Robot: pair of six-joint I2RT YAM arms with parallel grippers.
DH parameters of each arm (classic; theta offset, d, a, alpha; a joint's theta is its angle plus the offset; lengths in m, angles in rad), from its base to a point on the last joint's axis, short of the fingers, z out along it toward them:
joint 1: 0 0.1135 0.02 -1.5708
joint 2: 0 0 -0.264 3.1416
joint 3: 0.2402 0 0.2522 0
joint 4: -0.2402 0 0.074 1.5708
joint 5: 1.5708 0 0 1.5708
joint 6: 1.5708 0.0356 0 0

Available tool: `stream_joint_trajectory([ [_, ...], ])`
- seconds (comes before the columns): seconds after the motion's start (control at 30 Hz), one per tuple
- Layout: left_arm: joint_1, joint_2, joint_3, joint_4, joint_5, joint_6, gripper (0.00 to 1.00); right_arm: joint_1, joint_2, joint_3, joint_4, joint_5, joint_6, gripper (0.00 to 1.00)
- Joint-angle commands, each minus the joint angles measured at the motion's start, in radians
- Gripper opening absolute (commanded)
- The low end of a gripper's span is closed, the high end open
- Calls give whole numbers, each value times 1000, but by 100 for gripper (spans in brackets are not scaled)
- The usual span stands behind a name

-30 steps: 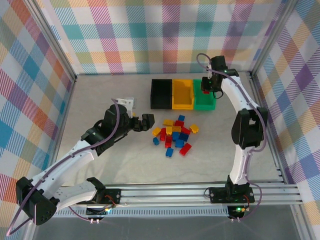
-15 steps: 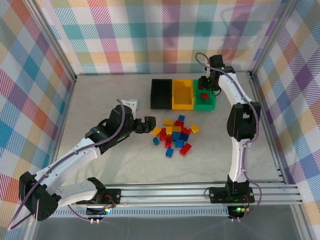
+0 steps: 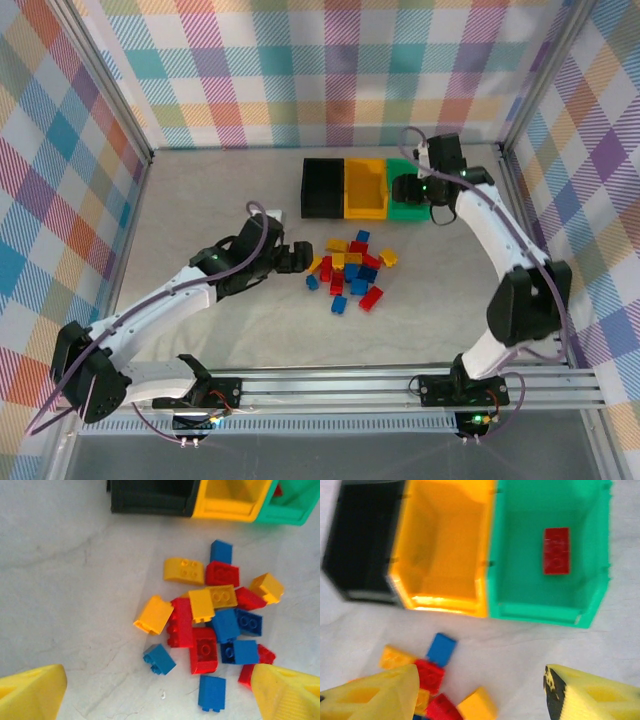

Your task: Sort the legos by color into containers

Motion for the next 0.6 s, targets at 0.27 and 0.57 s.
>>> stream_joint_trajectory([
  [0.27,-59,292,87,-26,-11,67,85,95,-286,-333,100,-16,133,56],
  [0.57,-34,474,205,-50,-31,196,74,94,-337,-404,78,-25,139,52],
])
